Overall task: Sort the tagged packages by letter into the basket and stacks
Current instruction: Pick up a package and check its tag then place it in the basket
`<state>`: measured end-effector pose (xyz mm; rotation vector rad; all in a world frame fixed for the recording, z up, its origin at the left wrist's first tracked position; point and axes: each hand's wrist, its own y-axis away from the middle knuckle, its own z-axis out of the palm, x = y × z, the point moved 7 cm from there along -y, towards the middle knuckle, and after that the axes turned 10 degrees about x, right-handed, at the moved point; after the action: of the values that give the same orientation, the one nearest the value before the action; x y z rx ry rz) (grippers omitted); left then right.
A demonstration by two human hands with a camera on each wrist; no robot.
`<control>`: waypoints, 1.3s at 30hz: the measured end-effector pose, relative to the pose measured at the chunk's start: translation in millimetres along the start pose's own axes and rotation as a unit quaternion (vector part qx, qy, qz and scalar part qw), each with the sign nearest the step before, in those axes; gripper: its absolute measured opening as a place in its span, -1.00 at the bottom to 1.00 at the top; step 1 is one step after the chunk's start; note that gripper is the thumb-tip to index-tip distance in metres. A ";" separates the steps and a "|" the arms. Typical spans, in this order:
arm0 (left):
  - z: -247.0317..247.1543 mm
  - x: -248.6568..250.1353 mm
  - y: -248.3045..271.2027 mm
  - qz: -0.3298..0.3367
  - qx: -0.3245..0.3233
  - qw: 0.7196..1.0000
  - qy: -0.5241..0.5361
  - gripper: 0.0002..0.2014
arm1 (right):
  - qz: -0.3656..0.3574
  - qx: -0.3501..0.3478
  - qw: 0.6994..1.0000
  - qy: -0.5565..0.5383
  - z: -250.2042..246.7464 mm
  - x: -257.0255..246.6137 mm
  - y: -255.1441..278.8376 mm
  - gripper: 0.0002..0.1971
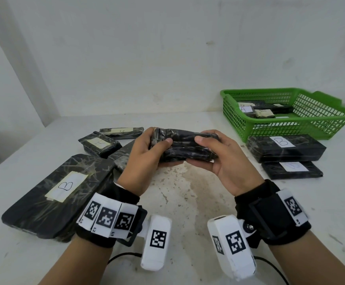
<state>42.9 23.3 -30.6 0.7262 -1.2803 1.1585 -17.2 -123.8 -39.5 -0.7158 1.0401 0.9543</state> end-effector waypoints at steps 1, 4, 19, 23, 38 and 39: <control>-0.8 1.5 -0.6 -0.004 -0.002 1.000 0.018 -0.74 | -0.002 -0.005 1.000 -0.023 0.3 -1.8 -0.5 -0.93; 0.2 6.8 0.1 -0.016 -0.031 0.998 0.056 -0.68 | -0.026 -0.015 0.998 -0.053 1.5 -8.9 -0.2 -0.84; 0.4 9.0 -1.0 0.012 -0.046 0.997 0.068 -0.72 | -0.055 -0.071 0.995 -0.041 4.5 -15.1 0.6 -0.70; 1.6 9.4 -0.2 0.016 -0.050 0.996 0.065 -0.71 | -0.088 -0.055 0.995 -0.007 3.3 -13.7 0.8 -0.67; -0.7 15.7 -0.4 0.071 -0.072 0.993 0.059 -0.71 | -0.063 -0.059 0.996 0.022 6.8 -6.5 1.3 -0.50; -3.5 15.9 -2.2 0.082 -0.068 0.993 0.057 -0.72 | -0.049 -0.062 0.997 0.024 7.3 -3.1 0.7 -0.46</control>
<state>44.5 29.7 -15.6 0.4555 -1.3264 1.2138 -15.7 -118.1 -34.1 -0.8884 0.9841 0.9275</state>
